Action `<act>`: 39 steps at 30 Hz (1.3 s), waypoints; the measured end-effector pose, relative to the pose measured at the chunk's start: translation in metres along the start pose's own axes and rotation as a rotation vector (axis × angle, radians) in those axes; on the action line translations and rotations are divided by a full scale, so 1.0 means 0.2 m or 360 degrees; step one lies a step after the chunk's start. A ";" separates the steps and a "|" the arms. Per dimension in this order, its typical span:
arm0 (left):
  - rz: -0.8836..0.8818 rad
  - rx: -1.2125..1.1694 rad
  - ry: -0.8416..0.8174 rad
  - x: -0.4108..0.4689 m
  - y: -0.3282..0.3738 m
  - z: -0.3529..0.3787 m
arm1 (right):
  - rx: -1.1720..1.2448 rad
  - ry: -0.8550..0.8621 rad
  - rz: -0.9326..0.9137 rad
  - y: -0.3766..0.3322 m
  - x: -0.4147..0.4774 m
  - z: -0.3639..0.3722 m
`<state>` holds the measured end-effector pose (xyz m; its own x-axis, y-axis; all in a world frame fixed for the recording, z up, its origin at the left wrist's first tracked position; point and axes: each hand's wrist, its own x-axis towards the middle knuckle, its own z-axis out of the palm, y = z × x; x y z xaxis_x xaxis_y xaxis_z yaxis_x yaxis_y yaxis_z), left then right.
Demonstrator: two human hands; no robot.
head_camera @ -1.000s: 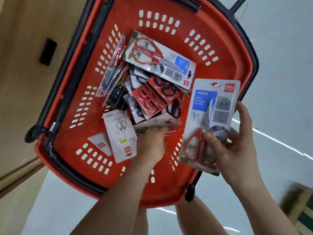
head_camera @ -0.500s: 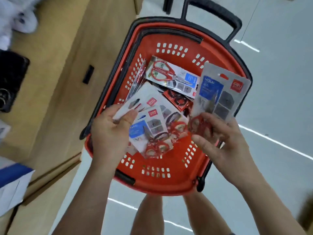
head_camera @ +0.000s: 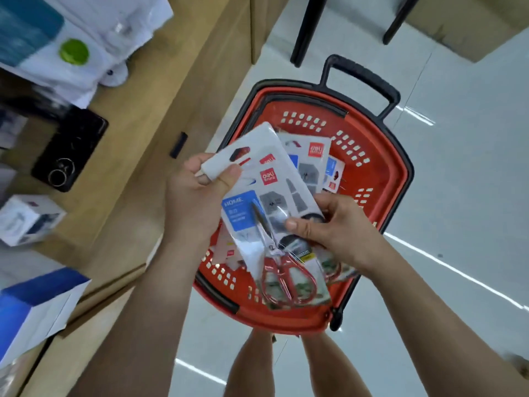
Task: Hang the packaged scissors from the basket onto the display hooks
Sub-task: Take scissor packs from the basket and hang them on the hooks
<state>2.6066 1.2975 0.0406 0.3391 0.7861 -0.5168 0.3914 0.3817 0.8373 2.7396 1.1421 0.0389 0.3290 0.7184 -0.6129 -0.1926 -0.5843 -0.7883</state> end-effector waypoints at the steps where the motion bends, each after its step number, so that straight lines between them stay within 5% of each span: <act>1: -0.0001 -0.0036 0.0030 0.01 -0.01 0.02 | 0.0037 0.0050 0.0023 0.01 0.00 0.02; 11: -0.0466 -0.0048 -0.0460 -0.14 -0.20 0.07 | 0.0306 0.0516 0.0150 0.00 0.01 0.08; 19: -0.0286 -0.0081 -0.0173 -0.28 -0.04 0.02 | 0.0281 0.0511 0.0030 -0.22 -0.08 0.08; 26: -0.0175 -0.0435 0.0239 -0.44 0.33 -0.05 | 0.0166 0.0621 -0.0124 -0.57 -0.22 0.01; 30: -0.0185 -0.0704 0.0251 -0.62 0.61 -0.14 | 0.0151 0.0721 -0.0223 -0.82 -0.41 -0.06; 35: -0.0073 -0.0785 0.0062 -0.92 0.90 -0.14 | 0.0058 0.0574 -0.0464 -1.13 -0.67 -0.08; 39: 0.0023 -0.0932 0.0397 -1.16 1.11 -0.13 | -0.0097 0.0434 -0.0642 -1.32 -0.86 0.01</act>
<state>2.5925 1.2125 0.3515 0.1037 0.8558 -0.5069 -0.1686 0.5174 0.8390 2.7327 1.1741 0.3530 0.5981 0.7717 -0.2162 0.0517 -0.3064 -0.9505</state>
